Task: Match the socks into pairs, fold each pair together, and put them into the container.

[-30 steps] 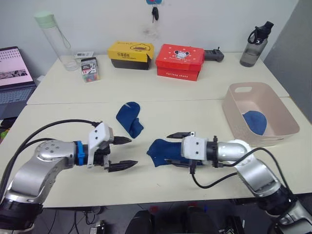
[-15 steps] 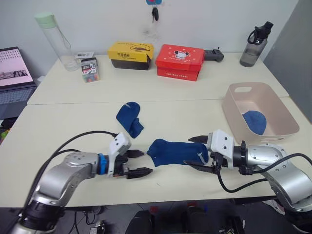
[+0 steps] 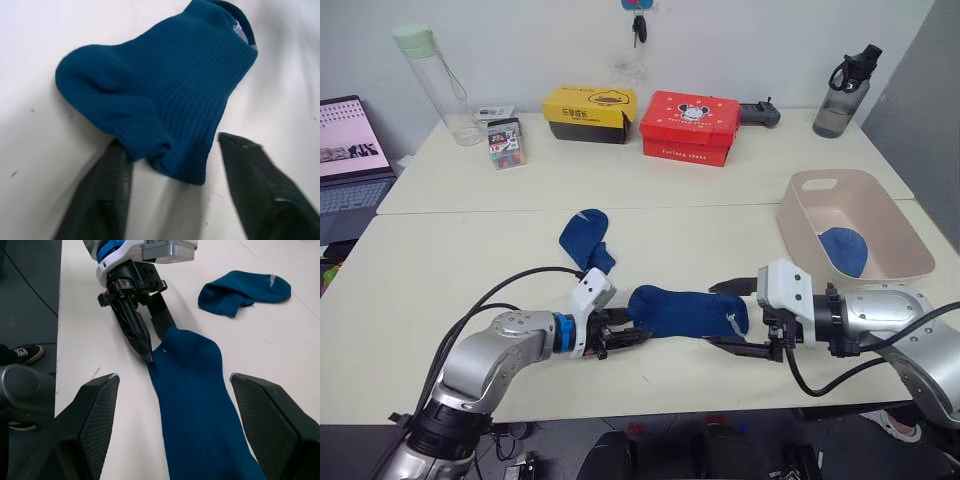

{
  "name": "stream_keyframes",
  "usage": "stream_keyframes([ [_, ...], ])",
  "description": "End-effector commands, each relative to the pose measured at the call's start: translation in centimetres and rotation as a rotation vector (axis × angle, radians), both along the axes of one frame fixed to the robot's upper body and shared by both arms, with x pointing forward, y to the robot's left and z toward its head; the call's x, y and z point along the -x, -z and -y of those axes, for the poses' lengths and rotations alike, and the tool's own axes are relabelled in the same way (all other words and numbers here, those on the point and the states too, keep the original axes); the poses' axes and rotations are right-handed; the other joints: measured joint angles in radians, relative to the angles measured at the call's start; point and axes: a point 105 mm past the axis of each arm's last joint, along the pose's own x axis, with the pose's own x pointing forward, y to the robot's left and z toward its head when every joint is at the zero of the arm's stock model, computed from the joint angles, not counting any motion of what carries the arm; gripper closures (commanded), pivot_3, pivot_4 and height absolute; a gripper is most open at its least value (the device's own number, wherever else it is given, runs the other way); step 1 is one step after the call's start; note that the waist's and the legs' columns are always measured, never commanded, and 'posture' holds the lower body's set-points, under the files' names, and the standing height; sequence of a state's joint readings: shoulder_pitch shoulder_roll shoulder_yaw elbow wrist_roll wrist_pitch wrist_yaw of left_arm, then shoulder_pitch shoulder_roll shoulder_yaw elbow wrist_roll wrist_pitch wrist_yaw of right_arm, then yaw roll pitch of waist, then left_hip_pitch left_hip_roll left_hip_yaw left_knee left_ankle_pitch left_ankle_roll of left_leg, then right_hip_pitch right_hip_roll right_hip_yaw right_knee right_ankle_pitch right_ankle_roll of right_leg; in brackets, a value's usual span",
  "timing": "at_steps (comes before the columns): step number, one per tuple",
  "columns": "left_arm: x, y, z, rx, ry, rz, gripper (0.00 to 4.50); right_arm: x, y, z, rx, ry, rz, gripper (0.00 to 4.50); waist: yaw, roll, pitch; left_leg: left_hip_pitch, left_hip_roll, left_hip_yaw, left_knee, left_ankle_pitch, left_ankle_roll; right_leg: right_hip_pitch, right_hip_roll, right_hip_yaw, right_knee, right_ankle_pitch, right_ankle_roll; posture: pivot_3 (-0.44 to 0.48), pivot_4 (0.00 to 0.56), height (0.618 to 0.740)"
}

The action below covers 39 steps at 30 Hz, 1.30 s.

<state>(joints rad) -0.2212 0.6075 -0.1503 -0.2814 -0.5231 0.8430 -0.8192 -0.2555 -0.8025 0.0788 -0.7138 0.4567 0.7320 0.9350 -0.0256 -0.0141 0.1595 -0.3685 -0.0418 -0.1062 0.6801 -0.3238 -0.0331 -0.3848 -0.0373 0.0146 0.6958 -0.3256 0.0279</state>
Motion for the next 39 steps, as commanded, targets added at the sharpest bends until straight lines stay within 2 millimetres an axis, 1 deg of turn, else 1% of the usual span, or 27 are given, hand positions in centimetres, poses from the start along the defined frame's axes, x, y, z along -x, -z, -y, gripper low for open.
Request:
stream_keyframes([
  [1, -0.2, -0.4, 0.2, 0.004, 0.010, 0.045, 3.10, 0.2, -0.8, 0.2, 0.001, -0.005, 0.045, 0.66, 0.000, 0.000, 0.000, 0.000, 0.000, 0.000, 0.000, 0.000, 0.000, 0.000, 0.000, 0.000, 0.000, 0.000, 0.000, 0.000, 0.150, 0.740],
  [4, -0.3, -0.5, -0.1, 0.007, 0.000, 0.062, 4.03, 0.1, -0.6, 0.5, 0.012, 0.000, 0.045, 0.66, 0.000, 0.000, 0.000, 0.000, 0.000, 0.000, 0.000, 0.000, 0.000, 0.000, 0.000, 0.000, 0.000, 0.000, 0.000, 0.000, 0.150, 0.740],
  [5, -0.4, -0.9, -0.2, 0.025, -0.004, 0.072, 4.31, 0.2, -0.6, 0.5, 0.010, -0.001, 0.046, 0.66, 0.000, 0.000, 0.000, 0.000, 0.000, 0.000, 0.000, 0.000, 0.000, 0.000, 0.000, 0.000, 0.000, 0.000, 0.000, 0.000, 0.150, 0.740],
  [6, -0.5, -1.5, -0.1, 0.053, -0.008, 0.081, 4.46, 0.2, -0.6, 0.5, 0.008, -0.003, 0.046, 0.66, 0.000, 0.000, 0.000, 0.000, 0.000, 0.000, 0.000, 0.000, 0.000, 0.000, 0.000, 0.000, 0.000, 0.000, 0.000, 0.000, 0.150, 0.740],
  [9, -0.7, -3.1, -0.1, 0.131, -0.018, 0.097, 4.46, 0.3, -0.7, 0.5, 0.006, -0.007, 0.047, 0.66, 0.000, 0.000, 0.000, 0.000, 0.000, 0.000, 0.000, 0.000, 0.000, 0.000, 0.000, 0.000, 0.000, 0.000, 0.000, 0.000, 0.150, 0.740],
  [10, -0.6, -3.8, -0.4, 0.150, -0.019, 0.102, 4.46, 0.3, -0.7, 0.5, 0.005, -0.008, 0.046, 0.66, 0.000, 0.000, 0.000, 0.000, 0.000, 0.000, 0.000, 0.000, 0.000, 0.000, 0.000, 0.000, 0.000, 0.000, 0.000, 0.000, 0.150, 0.740],
  [13, 0.5, -6.3, -2.3, 0.195, -0.020, 0.095, 4.46, 0.2, -0.8, 0.7, 0.005, -0.007, 0.044, 0.66, -0.002, 0.000, 0.000, 0.000, 0.001, 0.000, 0.000, 0.000, 0.000, 0.000, 0.000, 0.000, 0.000, 0.000, 0.000, 0.000, 0.150, 0.740],
  [16, 1.5, -8.2, -3.6, 0.198, -0.010, 0.074, 4.46, 0.1, -0.7, 0.8, 0.006, -0.006, 0.043, 0.66, -0.003, 0.000, 0.000, 0.000, 0.001, 0.000, 0.000, 0.000, 0.000, 0.000, 0.000, 0.000, 0.000, 0.000, 0.000, 0.000, 0.150, 0.740],
  [21, 3.0, -11.6, -6.2, 0.199, -0.023, 0.037, 4.46, 0.0, -0.7, 0.3, -0.007, -0.034, 0.043, 0.66, -0.003, 0.000, 0.000, 0.000, 0.001, 0.000, 0.000, 0.000, 0.000, 0.000, 0.000, 0.000, 0.000, 0.000, 0.000, 0.000, 0.150, 0.740],
  [23, 3.4, -12.5, -6.8, 0.201, -0.027, 0.028, 4.46, 0.0, -0.7, 0.1, -0.013, -0.041, 0.044, 0.66, -0.003, 0.000, 0.000, 0.000, 0.001, 0.000, 0.000, 0.000, 0.000, 0.000, 0.000, 0.000, 0.000, 0.000, 0.000, 0.000, 0.150, 0.740],
  [26, 3.6, -15.1, -9.0, 0.169, -0.067, 0.049, 4.46, -0.1, -0.8, -0.4, -0.028, -0.059, 0.046, 0.66, -0.003, -0.001, 0.001, 0.000, 0.001, 0.000, 0.000, 0.000, 0.000, 0.000, 0.000, 0.000, 0.000, 0.000, 0.000, 0.000, 0.150, 0.740],
  [28, 3.4, -16.1, -9.8, 0.131, -0.079, 0.081, 4.46, -0.2, -0.9, -0.6, -0.033, -0.067, 0.047, 0.66, -0.003, -0.001, 0.001, 0.001, 0.001, -0.001, -0.001, 0.000, 0.000, -0.001, 0.000, -0.001, 0.000, 0.000, 0.000, 0.000, 0.150, 0.740],
  [30, 3.5, -16.3, -10.2, 0.084, -0.055, 0.082, 4.46, -0.3, -0.9, -0.6, -0.033, -0.069, 0.048, 0.66, -0.004, -0.001, 0.001, 0.001, 0.000, 0.000, -0.001, 0.000, 0.000, -0.001, 0.000, 0.000, 0.000, 0.000, 0.000, 0.000, 0.150, 0.740],
  [32, 3.6, -15.7, -10.3, 0.017, -0.018, 0.076, 4.46, -0.3, -0.9, -0.7, -0.033, -0.071, 0.050, 0.66, -0.004, -0.001, 0.001, 0.000, 0.000, 0.000, -0.001, 0.000, 0.000, -0.001, 0.000, 0.000, -0.002, 0.000, 0.000, 0.000, 0.150, 0.740],
  [35, 2.8, -14.6, -10.3, -0.044, 0.020, 0.085, 4.46, -0.3, -0.9, -0.7, -0.034, -0.064, 0.051, 0.66, -0.002, 0.000, 0.001, 0.000, 0.000, 0.000, -0.001, 0.000, 0.000, -0.001, 0.000, 0.000, -0.002, 0.000, 0.000, 0.000, 0.150, 0.740],
  [37, 2.1, -13.7, -9.4, -0.047, 0.063, 0.079, 4.46, -0.3, -0.7, -0.6, -0.025, -0.058, 0.053, 0.66, 0.000, 0.000, 0.001, 0.000, 0.000, 0.000, -0.001, 0.000, 0.000, 0.000, 0.000, 0.000, -0.002, 0.000, 0.000, 0.000, 0.150, 0.740],
  [39, 1.7, -12.3, -7.3, -0.026, 0.146, 0.067, 4.46, -0.2, -0.5, -0.4, -0.011, -0.048, 0.051, 0.66, 0.001, 0.000, 0.001, 0.000, 0.000, 0.000, -0.001, 0.000, 0.000, 0.000, 0.000, 0.000, -0.002, 0.000, 0.000, 0.000, 0.150, 0.740],
])
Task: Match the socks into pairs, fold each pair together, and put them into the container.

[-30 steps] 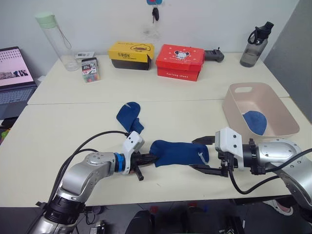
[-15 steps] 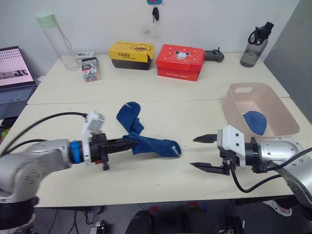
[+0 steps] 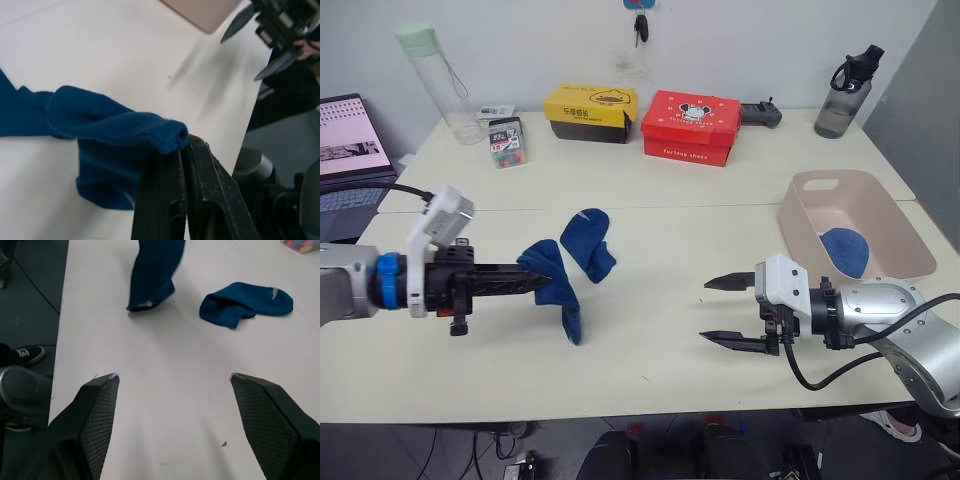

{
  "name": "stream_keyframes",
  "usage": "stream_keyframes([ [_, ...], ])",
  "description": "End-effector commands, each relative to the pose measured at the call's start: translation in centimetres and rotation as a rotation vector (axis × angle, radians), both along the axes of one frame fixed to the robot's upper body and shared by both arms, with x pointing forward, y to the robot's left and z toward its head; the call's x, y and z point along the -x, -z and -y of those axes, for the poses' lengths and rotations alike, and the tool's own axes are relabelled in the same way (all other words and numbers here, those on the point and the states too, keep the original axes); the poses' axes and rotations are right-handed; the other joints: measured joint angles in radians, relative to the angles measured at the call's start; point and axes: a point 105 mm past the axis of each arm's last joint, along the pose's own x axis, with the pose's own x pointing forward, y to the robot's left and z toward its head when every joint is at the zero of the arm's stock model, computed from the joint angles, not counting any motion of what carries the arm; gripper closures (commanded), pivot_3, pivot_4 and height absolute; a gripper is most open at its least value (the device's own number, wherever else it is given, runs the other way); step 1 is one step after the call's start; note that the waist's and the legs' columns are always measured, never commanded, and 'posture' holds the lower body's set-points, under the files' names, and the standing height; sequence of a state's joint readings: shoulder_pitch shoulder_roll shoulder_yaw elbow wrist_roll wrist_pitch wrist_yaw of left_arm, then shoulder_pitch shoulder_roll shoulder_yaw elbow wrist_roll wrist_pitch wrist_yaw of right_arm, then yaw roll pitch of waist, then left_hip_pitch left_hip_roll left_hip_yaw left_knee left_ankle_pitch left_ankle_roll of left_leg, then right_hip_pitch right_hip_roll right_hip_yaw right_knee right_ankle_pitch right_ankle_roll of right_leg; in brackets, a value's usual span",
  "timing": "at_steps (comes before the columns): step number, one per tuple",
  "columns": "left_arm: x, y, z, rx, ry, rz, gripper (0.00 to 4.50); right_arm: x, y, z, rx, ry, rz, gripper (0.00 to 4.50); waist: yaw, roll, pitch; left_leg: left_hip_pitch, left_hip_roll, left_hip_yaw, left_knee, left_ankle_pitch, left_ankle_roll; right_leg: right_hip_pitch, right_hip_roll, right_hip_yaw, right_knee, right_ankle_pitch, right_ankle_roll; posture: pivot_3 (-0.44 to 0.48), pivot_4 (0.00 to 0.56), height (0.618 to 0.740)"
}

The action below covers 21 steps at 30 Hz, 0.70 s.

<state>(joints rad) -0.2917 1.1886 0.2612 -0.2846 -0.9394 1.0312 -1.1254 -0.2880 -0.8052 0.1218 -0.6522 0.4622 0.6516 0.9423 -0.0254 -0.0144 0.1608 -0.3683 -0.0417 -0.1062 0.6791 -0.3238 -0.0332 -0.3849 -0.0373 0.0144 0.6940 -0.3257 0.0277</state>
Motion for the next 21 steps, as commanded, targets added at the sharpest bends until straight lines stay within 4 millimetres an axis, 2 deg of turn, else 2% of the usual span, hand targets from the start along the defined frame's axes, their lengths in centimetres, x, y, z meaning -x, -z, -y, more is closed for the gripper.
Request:
stream_keyframes([
  [1, -0.9, 1.8, 3.1, 0.013, 0.114, 0.013, 4.46, 0.3, -0.3, 0.1, 0.012, -0.002, 0.031, 0.66, 0.004, 0.000, 0.000, 0.000, 0.000, 0.000, 0.000, 0.000, 0.000, 0.000, 0.000, 0.000, 0.000, 0.000, 0.000, 0.000, 0.150, 0.740],
  [4, -2.1, 4.0, 6.1, 0.041, 0.161, -0.007, 4.46, 0.1, -0.1, 0.5, 0.034, 0.027, 0.033, 0.66, 0.003, 0.000, 0.000, -0.001, 0.000, 0.000, 0.001, 0.000, 0.000, 0.000, 0.000, 0.000, 0.000, 0.000, 0.000, 0.000, 0.150, 0.740],
  [10, -3.5, 6.6, 11.3, 0.046, 0.257, -0.052, 4.46, 0.0, 0.0, 1.7, 0.086, 0.084, 0.047, 0.66, 0.000, -0.002, 0.001, -0.002, 0.000, 0.000, 0.001, 0.000, 0.000, -0.001, 0.000, 0.000, 0.002, 0.000, 0.000, 0.000, 0.150, 0.740],
  [13, -3.7, 7.3, 12.5, 0.024, 0.271, -0.065, 4.46, -0.1, 0.1, 1.9, 0.100, 0.098, 0.054, 0.66, -0.006, -0.002, 0.001, -0.002, 0.000, 0.000, 0.002, 0.000, 0.000, -0.001, 0.000, 0.000, 0.002, 0.000, 0.000, 0.000, 0.150, 0.740],
  [16, -3.1, 7.6, 14.0, 0.019, 0.341, -0.066, 3.92, -0.2, 0.3, 2.4, 0.116, 0.129, 0.069, 0.66, -0.006, -0.002, 0.001, -0.002, 0.000, 0.000, 0.001, 0.000, 0.000, -0.002, 0.001, 0.000, 0.002, 0.000, 0.000, 0.000, 0.150, 0.740],
  [18, -2.9, 7.2, 14.4, 0.019, 0.362, -0.051, 3.27, -0.3, 0.4, 2.5, 0.121, 0.137, 0.074, 0.66, -0.003, -0.002, 0.001, -0.003, 0.000, 0.000, 0.002, 0.000, 0.000, -0.002, 0.001, 0.000, 0.002, 0.000, 0.000, 0.000, 0.150, 0.740],
  [21, -3.2, 6.3, 13.7, -0.001, 0.373, 0.007, 2.29, -0.3, 0.8, 2.8, 0.144, 0.135, 0.087, 0.66, -0.003, -0.002, 0.001, -0.003, 0.000, 0.000, 0.002, 0.000, 0.000, -0.001, 0.001, 0.000, 0.002, 0.000, 0.000, 0.000, 0.150, 0.740],
])
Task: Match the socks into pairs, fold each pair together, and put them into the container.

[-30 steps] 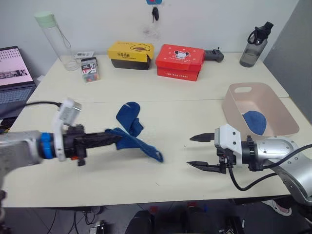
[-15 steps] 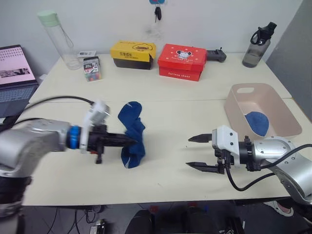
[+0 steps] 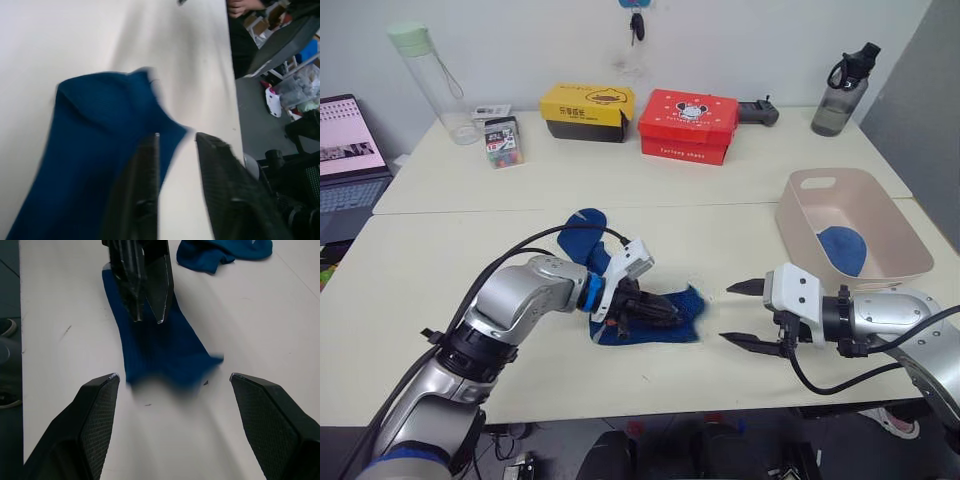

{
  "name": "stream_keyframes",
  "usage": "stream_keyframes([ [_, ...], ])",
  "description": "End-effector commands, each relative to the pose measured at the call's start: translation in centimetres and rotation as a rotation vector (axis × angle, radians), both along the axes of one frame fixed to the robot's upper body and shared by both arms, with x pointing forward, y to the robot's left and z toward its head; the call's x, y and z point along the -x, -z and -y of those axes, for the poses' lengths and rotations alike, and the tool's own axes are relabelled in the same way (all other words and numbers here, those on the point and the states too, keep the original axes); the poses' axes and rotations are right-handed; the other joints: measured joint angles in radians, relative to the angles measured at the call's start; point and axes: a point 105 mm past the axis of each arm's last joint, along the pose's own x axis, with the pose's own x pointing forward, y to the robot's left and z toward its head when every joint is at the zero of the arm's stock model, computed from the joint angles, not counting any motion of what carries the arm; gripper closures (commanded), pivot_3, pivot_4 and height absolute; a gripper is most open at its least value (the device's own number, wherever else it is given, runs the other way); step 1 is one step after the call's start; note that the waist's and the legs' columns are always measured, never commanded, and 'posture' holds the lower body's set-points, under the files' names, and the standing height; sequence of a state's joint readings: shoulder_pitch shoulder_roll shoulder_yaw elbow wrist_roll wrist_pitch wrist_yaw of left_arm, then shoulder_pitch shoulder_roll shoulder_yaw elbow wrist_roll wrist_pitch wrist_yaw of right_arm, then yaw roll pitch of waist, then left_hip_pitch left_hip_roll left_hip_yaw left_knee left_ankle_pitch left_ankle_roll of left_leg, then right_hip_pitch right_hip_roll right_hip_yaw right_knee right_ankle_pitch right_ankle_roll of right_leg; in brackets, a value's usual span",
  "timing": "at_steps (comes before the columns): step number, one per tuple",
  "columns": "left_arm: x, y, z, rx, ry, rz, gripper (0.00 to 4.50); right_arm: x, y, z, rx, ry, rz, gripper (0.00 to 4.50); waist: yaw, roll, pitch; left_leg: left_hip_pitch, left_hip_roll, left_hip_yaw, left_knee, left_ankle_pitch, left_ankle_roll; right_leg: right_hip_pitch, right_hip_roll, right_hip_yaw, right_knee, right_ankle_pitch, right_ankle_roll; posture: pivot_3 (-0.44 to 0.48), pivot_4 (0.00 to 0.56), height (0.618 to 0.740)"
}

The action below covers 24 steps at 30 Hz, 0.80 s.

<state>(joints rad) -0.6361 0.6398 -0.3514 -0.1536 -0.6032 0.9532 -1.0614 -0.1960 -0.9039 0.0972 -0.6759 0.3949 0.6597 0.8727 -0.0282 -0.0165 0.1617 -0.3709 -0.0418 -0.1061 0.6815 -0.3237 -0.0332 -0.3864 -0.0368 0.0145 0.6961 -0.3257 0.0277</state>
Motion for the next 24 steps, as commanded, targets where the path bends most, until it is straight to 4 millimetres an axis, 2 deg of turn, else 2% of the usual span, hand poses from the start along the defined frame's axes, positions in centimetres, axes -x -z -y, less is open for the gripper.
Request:
stream_keyframes([
  [1, -0.1, -1.8, -0.5, -0.001, 0.038, 0.100, 1.97, 0.1, -0.7, 0.2, 0.027, -0.013, 0.069, 0.66, -0.001, 0.000, 0.000, 0.000, 0.000, 0.000, 0.000, 0.000, 0.000, 0.000, 0.000, 0.000, 0.000, 0.000, 0.000, 0.000, 0.150, 0.740],
  [4, 0.1, -2.9, -1.7, 0.023, 0.067, 0.181, 0.98, 0.1, -0.4, 0.2, 0.042, -0.019, 0.077, 0.66, -0.002, 0.000, 0.000, 0.000, 0.000, 0.000, -0.001, 0.000, 0.000, 0.000, 0.000, 0.000, 0.000, 0.000, 0.000, 0.000, 0.150, 0.740],
  [7, -0.3, -3.3, -4.0, 0.029, 0.012, 0.257, 0.05, -0.1, -0.3, 0.1, 0.030, -0.004, 0.084, 0.66, -0.001, 0.000, 0.000, 0.000, 0.000, 0.000, -0.001, 0.000, 0.000, 0.000, 0.000, 0.000, 0.000, 0.000, 0.000, 0.000, 0.150, 0.740],
  [12, -0.2, -2.7, -7.8, 0.003, -0.084, 0.361, 0.02, 0.3, 0.0, -0.5, 0.006, -0.010, 0.080, 0.66, 0.000, 0.000, 0.000, 0.000, 0.000, 0.000, -0.001, 0.000, 0.000, 0.000, 0.000, 0.000, -0.001, 0.000, 0.000, 0.000, 0.150, 0.740],
  [15, 0.5, -1.3, -9.9, -0.077, -0.074, 0.484, 0.02, 0.4, 1.3, -0.7, 0.114, -0.093, 0.183, 0.66, 0.003, 0.000, 0.000, 0.000, 0.000, 0.000, -0.001, 0.000, 0.000, 0.000, 0.000, 0.000, -0.002, 0.000, 0.000, 0.000, 0.150, 0.740],
  [17, 1.0, -0.4, -10.4, -0.118, -0.054, 0.500, 0.02, -0.1, 1.8, -0.9, 0.119, -0.090, 0.226, 0.66, 0.002, 0.000, 0.000, 0.001, 0.000, 0.000, -0.001, 0.000, 0.000, 0.000, -0.001, 0.000, -0.002, 0.000, 0.000, 0.000, 0.150, 0.740],
  [21, 2.3, 1.5, -10.8, -0.213, 0.112, 0.603, 0.02, 0.3, 2.9, -1.1, 0.133, -0.136, 0.181, 0.66, 0.006, 0.000, 0.000, 0.001, 0.000, 0.000, -0.001, 0.000, 0.000, 0.001, -0.001, 0.000, -0.002, 0.000, 0.000, 0.000, 0.150, 0.740],
  [24, 2.2, 2.7, -11.4, -0.279, 0.193, 0.686, 0.02, 0.6, 3.5, -1.1, 0.173, -0.191, 0.187, 0.66, 0.005, 0.000, 0.000, 0.001, 0.000, 0.000, -0.001, 0.000, 0.000, 0.001, -0.001, -0.001, -0.002, 0.000, 0.000, 0.000, 0.150, 0.740],
])
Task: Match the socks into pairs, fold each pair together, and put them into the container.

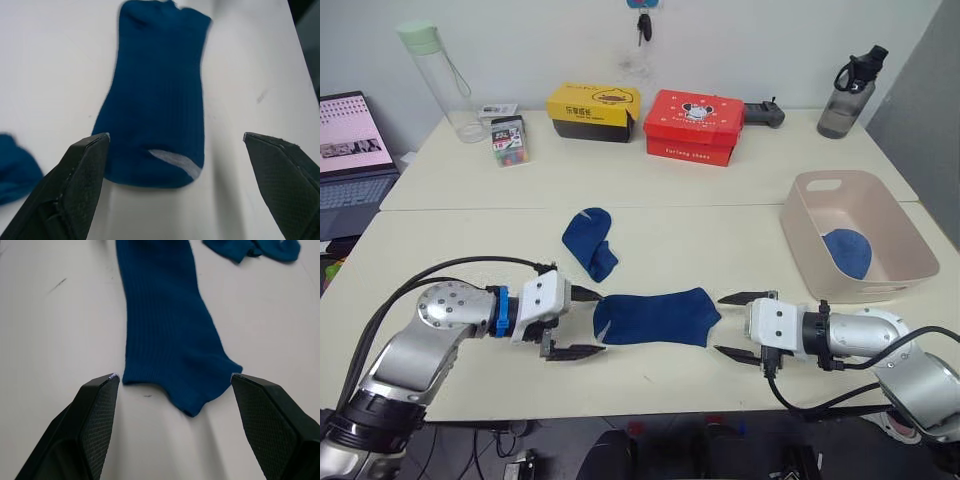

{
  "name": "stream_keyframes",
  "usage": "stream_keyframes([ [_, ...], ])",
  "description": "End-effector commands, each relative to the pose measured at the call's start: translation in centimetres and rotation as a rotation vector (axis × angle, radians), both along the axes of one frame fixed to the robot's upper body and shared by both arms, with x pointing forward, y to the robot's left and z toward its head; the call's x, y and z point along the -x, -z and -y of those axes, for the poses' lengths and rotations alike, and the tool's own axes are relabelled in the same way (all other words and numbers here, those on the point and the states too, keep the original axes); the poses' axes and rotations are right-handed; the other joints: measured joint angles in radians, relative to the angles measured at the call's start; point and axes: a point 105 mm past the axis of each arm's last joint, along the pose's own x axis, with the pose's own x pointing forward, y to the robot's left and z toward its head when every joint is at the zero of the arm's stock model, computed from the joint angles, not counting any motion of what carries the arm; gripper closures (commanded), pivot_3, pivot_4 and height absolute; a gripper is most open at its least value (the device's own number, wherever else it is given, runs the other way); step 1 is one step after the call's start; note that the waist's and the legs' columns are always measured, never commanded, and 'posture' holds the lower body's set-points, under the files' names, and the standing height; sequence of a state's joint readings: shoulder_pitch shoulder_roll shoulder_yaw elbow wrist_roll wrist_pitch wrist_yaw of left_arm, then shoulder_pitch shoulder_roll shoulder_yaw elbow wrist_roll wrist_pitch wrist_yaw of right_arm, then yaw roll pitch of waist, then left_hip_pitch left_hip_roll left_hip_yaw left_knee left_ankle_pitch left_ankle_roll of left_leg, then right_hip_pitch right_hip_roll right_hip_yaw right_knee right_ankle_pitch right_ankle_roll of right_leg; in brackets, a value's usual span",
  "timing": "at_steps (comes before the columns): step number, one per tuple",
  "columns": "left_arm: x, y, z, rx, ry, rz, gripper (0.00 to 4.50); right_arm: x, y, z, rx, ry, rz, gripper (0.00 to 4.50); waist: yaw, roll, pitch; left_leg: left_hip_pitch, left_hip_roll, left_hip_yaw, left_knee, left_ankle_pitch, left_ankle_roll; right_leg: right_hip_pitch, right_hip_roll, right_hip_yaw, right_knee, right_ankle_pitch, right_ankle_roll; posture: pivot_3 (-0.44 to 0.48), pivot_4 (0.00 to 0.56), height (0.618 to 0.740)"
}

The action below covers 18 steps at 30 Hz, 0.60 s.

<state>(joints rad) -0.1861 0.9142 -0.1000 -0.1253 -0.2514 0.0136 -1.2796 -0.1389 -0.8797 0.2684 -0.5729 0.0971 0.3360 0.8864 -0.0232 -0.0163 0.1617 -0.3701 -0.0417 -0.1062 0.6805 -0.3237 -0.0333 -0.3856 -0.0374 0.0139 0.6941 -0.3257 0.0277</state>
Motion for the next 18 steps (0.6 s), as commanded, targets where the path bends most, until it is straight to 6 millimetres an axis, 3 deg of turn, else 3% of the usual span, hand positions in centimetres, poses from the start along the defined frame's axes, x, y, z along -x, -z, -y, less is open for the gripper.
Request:
stream_keyframes([
  [1, -0.3, 1.0, -0.7, -0.108, 0.091, 0.116, 0.02, 0.4, 0.1, -0.5, 0.063, -0.103, 0.056, 0.66, -0.001, 0.000, 0.000, 0.000, 0.000, 0.000, 0.000, 0.000, 0.000, 0.000, 0.000, 0.000, 0.000, 0.000, 0.000, 0.000, 0.150, 0.740],
  [5, -1.4, 1.8, -0.3, -0.161, 0.155, 0.217, 0.02, -0.2, 1.1, -1.4, 0.117, -0.160, 0.099, 0.66, -0.001, 0.000, 0.000, 0.001, 0.000, 0.001, 0.000, 0.000, 0.000, 0.000, 0.000, 0.000, 0.001, 0.000, 0.000, 0.000, 0.150, 0.740],
  [13, -2.0, 2.9, 0.8, -0.208, 0.239, 0.261, 0.02, -2.0, 3.3, -1.8, 0.204, -0.219, 0.119, 0.66, -0.003, 0.001, -0.001, 0.005, 0.000, 0.001, 0.000, 0.000, 0.000, 0.003, 0.001, 0.000, 0.002, 0.000, 0.000, 0.000, 0.150, 0.740],
  [14, -2.1, 3.1, 0.9, -0.218, 0.248, 0.262, 0.20, -2.2, 3.4, -1.8, 0.212, -0.224, 0.122, 0.66, -0.003, 0.001, -0.001, 0.006, 0.000, 0.001, 0.000, 0.000, 0.000, 0.005, 0.001, 0.000, 0.002, 0.000, 0.000, 0.000, 0.150, 0.740],
  [18, -2.4, 3.3, 1.3, -0.226, 0.256, 0.276, 1.16, -2.5, 3.4, -2.0, 0.177, -0.218, 0.083, 1.50, -0.002, 0.002, -0.004, 0.008, 0.000, 0.000, 0.000, 0.000, 0.000, 0.007, 0.001, 0.000, 0.002, 0.000, 0.000, 0.000, 0.150, 0.740],
])
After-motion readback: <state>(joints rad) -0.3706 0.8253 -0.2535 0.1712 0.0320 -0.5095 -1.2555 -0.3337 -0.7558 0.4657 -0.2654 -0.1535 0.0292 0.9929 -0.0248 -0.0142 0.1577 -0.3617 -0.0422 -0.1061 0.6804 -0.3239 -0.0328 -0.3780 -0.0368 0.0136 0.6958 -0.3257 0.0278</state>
